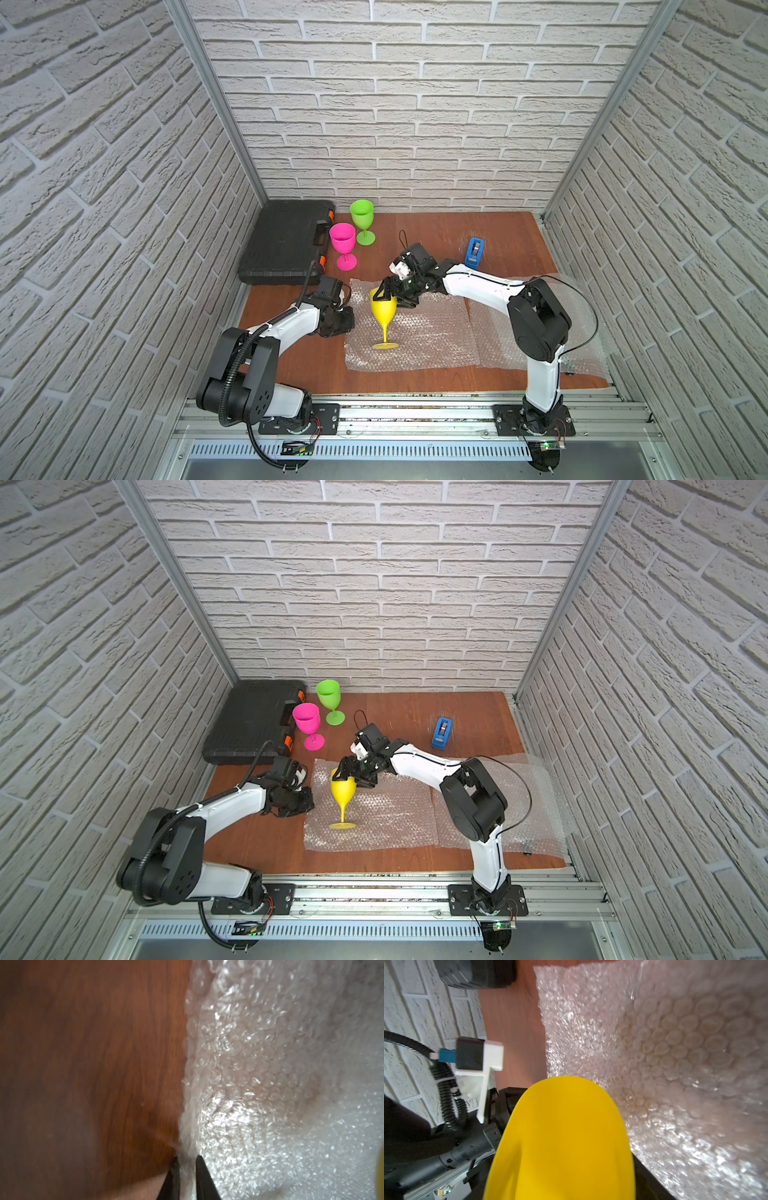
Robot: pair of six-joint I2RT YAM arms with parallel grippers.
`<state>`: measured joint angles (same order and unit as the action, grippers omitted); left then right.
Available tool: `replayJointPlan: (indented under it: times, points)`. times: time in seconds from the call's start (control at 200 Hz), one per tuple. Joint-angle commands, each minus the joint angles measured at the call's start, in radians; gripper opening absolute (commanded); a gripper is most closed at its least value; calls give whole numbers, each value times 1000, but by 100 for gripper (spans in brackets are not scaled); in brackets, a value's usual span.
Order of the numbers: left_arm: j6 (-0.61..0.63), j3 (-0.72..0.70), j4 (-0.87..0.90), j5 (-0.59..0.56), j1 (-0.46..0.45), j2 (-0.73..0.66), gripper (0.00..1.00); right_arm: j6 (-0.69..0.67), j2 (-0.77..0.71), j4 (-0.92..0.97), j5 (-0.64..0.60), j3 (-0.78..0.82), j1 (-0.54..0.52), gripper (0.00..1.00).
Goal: Wrap wine glasses in bubble wrap
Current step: Place the wine glass on the bubble wrap.
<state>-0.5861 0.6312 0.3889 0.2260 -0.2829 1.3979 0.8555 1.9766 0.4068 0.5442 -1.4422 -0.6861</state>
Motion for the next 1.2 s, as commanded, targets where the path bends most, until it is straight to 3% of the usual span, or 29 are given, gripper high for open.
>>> replayJointPlan:
  times: [0.0, 0.18, 0.435, 0.73, 1.065, 1.125, 1.2]
  points:
    - [12, -19, -11, 9, -2, -24, 8, 53, -6, 4, -3, -18, -32, 67]
    - [23, -23, -4, 9, 2, -49, 1, 94, 48, -25, -44, -30, -76, 67]
    - [41, -19, 12, 1, 2, -88, 0, 96, 119, -19, -89, -60, -90, 69]
    - [55, -2, 44, 5, 2, -116, 0, 60, 47, 54, -142, -87, -85, 100]
    - [54, 35, 100, -4, 0, -167, 0, -34, -132, 197, -159, -45, -23, 100]
    - [54, 50, 117, -7, -3, -174, 0, -71, -157, 247, -190, -11, -4, 94]
    - [54, 71, 141, -11, -8, -178, 0, -103, -177, 280, -220, 53, 23, 77]
